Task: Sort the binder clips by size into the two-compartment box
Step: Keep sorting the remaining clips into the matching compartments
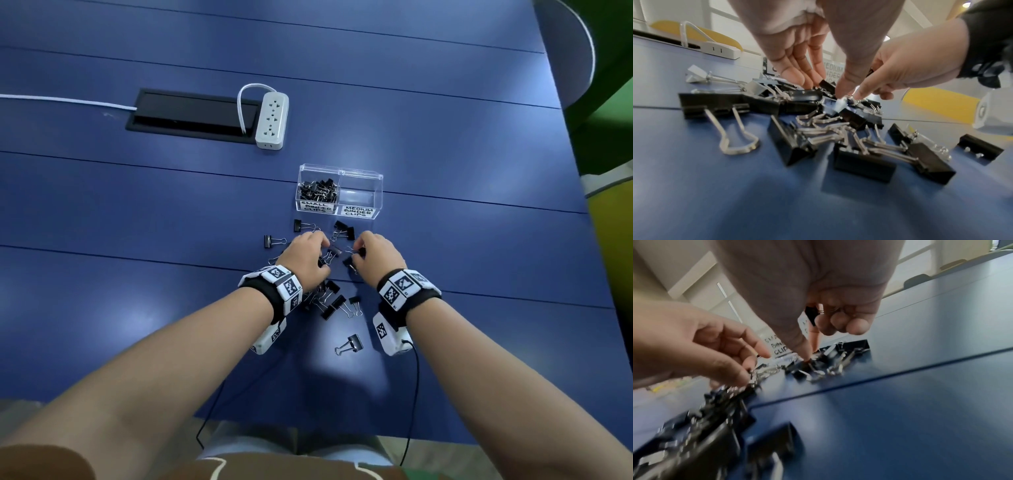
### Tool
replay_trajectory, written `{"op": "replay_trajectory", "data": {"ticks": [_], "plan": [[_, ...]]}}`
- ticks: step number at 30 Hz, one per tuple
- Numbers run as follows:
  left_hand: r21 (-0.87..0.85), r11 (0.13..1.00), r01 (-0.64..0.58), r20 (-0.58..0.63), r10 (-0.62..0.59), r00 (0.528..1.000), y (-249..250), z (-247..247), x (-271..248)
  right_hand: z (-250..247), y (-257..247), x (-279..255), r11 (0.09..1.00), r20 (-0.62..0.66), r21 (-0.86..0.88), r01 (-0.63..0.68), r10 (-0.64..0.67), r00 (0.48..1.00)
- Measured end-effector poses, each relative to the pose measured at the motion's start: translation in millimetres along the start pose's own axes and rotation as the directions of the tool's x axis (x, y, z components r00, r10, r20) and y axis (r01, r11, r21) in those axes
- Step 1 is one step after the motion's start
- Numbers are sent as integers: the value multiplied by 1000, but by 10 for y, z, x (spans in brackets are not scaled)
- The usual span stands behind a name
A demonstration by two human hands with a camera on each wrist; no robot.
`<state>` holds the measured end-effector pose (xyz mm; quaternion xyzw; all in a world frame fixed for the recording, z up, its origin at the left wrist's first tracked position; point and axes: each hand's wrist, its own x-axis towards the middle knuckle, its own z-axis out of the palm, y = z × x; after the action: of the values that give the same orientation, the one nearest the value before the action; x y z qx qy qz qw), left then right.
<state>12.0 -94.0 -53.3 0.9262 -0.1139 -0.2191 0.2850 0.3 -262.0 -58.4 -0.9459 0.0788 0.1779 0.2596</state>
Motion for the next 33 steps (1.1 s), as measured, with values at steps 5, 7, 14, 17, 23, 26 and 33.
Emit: {"op": "replay_trajectory", "data": {"ticks": [5, 7, 14, 17, 23, 26, 33], "plan": [[-112, 992, 62, -60, -69, 996, -75, -69, -64, -211, -344, 228, 987, -86, 143, 74, -62, 994], [-145, 987, 63, -113, -80, 990, -97, -126, -56, -282, -540, 368, 981, -109, 153, 121, -105, 989], [-180, 983, 43, -245, -87, 966, -23, -540, 180, -420, -807, 764, 979, -100, 134, 153, -140, 985], [-164, 986, 27, -277, -72, 958, 11, -713, 403, -460, -672, 677, 967, -174, 221, 131, -93, 980], [-104, 993, 49, -283, -77, 956, 80, -812, 777, -293, -195, 46, 957, -101, 281, 73, -46, 994], [-49, 998, 39, -236, -50, 970, 95, -790, 811, -100, 47, -293, 981, 73, 187, 49, -64, 995], [-4, 996, -87, -235, 84, 968, 99, -490, 396, 144, 320, -696, 988, 136, 123, 92, -109, 985]]}}
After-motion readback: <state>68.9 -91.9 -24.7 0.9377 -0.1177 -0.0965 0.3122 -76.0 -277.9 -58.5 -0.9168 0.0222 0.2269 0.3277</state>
